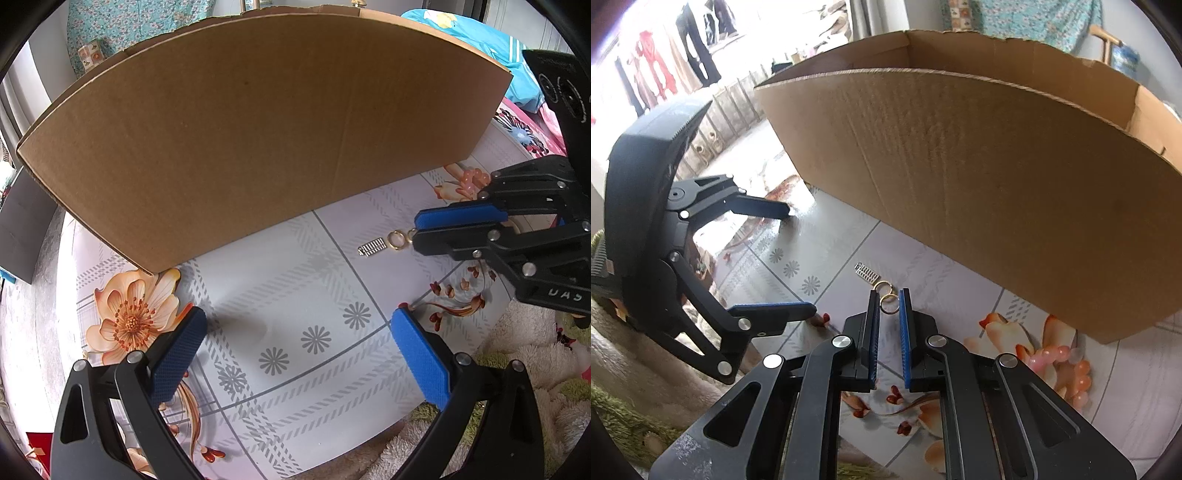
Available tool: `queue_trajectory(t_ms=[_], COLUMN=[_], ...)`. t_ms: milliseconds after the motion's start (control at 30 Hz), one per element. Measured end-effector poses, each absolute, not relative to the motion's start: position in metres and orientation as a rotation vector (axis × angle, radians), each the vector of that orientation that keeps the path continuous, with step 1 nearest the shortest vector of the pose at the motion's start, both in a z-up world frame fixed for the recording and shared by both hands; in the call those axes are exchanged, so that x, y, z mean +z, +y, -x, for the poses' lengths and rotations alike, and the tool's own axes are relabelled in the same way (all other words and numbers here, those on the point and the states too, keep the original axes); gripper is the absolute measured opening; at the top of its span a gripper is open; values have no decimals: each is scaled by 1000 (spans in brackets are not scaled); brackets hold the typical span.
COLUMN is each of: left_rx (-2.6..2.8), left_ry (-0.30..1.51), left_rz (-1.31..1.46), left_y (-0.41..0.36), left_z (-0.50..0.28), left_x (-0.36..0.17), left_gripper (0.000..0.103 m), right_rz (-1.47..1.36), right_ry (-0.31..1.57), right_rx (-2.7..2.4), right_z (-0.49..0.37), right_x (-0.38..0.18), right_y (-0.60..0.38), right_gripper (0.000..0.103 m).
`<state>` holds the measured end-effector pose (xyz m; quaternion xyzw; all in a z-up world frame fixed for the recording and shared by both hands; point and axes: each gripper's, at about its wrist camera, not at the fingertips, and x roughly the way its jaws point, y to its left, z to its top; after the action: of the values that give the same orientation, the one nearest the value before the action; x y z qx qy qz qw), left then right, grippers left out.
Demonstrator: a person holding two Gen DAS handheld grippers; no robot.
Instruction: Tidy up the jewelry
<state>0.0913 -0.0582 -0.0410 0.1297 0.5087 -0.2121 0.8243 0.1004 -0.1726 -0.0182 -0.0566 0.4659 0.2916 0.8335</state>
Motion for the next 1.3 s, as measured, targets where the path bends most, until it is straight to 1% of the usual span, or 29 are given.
queue_trajectory(t_ms=[167, 300, 433, 533, 633, 667, 800, 867, 1033, 1300], left_rx=[-439, -428, -508, -556, -587, -594, -612, -610, -613, -675], left_ry=[1085, 1010, 937, 903, 895, 891, 887, 884, 875, 859], left_rz=[-273, -285, -292, -336, -364, -369, -378, -393, -434, -468], left_y=[-59, -60, -72, -86, -96, -99, -104, -105, -111, -120], left_z=[-93, -90, -85, -82, -82, -81, -82, -81, -77, -79], left_x=[-40, -32, -20, -17, -16, -15, -15, -16, -20, -23], left_gripper=[98, 97, 87, 73, 63, 59, 52, 46, 37, 29], right_rz=[39, -49, -103, -120, -124, -121, -102, -99, -106, -110], right_ry=[978, 967, 952, 951, 952, 953, 954, 955, 947, 944], right_rx=[571, 525, 495, 486, 484, 486, 484, 483, 480, 472], right_z=[-98, -91, -84, -81, -75, -73, -74, -74, -74, -75], right_x=[-14, -8, -5, -9, -8, -8, -4, -6, -4, -5], right_y=[-188, -211, -224, -230, -241, -242, -240, -240, -237, -228], right_gripper=[8, 7, 7, 7, 8, 10, 15, 18, 20, 22])
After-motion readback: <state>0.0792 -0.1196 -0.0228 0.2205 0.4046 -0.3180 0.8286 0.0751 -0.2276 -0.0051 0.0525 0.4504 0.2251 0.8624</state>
